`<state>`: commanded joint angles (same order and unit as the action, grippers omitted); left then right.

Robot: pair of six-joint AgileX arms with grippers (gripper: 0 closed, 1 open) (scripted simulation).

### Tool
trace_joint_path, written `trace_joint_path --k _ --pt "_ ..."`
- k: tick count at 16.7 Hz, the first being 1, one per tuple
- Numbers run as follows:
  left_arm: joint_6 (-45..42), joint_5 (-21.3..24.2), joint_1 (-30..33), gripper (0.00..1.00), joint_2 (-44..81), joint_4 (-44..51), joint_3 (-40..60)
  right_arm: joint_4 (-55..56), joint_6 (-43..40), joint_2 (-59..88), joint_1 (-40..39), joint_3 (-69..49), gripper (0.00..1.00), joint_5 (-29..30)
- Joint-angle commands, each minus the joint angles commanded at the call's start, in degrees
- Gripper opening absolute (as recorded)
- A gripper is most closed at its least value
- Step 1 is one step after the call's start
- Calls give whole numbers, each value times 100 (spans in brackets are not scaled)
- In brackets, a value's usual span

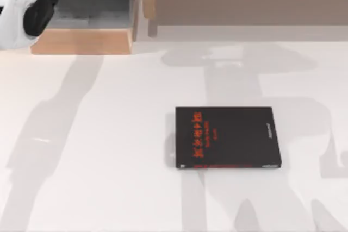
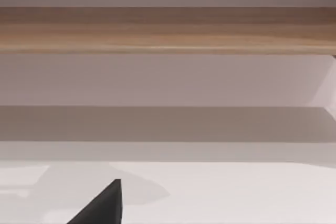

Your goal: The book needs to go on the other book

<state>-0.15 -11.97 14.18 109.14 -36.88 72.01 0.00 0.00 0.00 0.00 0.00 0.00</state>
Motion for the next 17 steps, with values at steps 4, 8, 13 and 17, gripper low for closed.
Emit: trace_joint_path --k 4,8,13,17 --pt "0 -9 9 100 51 -25 49 0 0 0 0 0 100 0" --pt "1 23 -23 100 169 30 220 0 0 0 0 0 100 0" --pt "3 76 -67 100 609 214 844 0 0 0 0 0 100 0" --pt "4 80 -71 100 641 230 892 0 0 0 0 0 100 0"
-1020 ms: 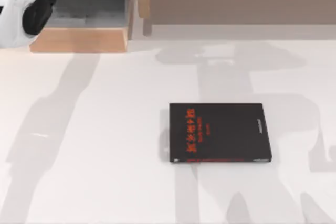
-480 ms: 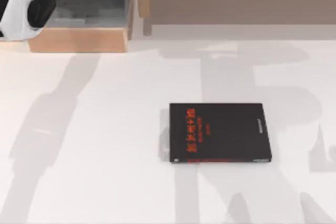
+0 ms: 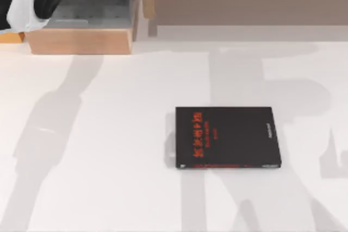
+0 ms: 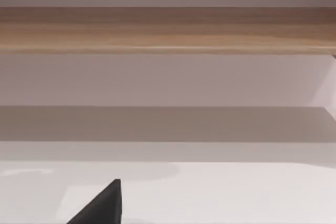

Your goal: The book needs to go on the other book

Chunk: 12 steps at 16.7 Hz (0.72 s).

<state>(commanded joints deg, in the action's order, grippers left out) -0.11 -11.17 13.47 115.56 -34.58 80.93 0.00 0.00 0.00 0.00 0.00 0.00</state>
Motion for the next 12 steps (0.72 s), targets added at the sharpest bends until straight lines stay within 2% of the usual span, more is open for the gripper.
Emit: trace_joint_path --k 12 --pt "0 0 0 10 0 0 0 0 0 0 0 0 100 0"
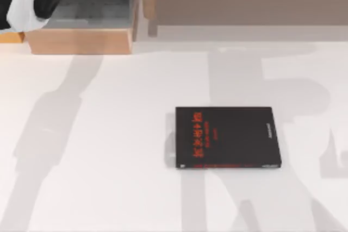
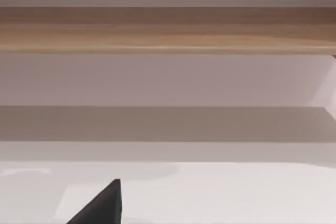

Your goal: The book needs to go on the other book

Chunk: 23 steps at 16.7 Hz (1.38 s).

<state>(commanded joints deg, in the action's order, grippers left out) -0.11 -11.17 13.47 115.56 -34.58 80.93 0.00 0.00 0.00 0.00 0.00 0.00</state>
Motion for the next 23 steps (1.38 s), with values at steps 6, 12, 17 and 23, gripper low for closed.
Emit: trace_joint_path --k 6,12,17,23 --pt "0 0 0 0 0 0 0 0 0 0 0 0 100 0" --pt "-8 -8 21 0 -82 30 -42 0 0 0 0 0 100 0" --pt "-9 -32 41 0 -285 116 -159 0 0 0 0 0 100 0" --pt "-173 -287 152 0 -526 232 -201 0 0 0 0 0 100 0"
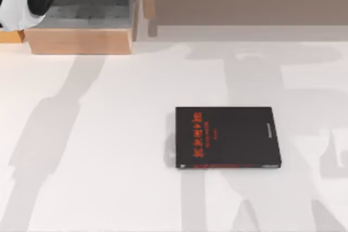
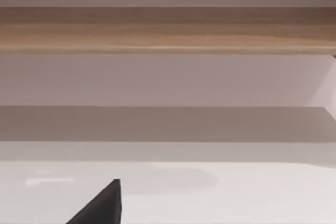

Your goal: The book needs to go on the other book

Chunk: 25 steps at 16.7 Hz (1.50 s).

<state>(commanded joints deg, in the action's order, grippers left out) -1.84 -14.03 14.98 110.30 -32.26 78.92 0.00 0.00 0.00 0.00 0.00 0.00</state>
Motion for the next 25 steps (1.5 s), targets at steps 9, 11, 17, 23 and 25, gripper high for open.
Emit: trace_joint_path --k 9,11,17,23,25 --pt "-1427 -2113 1547 0 -1972 1079 -349 0 0 0 0 0 100 0" --pt "-1825 -2610 2033 0 -2253 1413 -438 0 0 0 0 0 100 0" --pt "-2922 -3581 3597 0 -1844 2486 -760 0 0 0 0 0 100 0" --pt "-3675 -3830 4907 0 -266 3396 -1083 0 0 0 0 0 100 0" --pt "-3828 -3838 5191 0 198 3602 -1158 0 0 0 0 0 100 0"
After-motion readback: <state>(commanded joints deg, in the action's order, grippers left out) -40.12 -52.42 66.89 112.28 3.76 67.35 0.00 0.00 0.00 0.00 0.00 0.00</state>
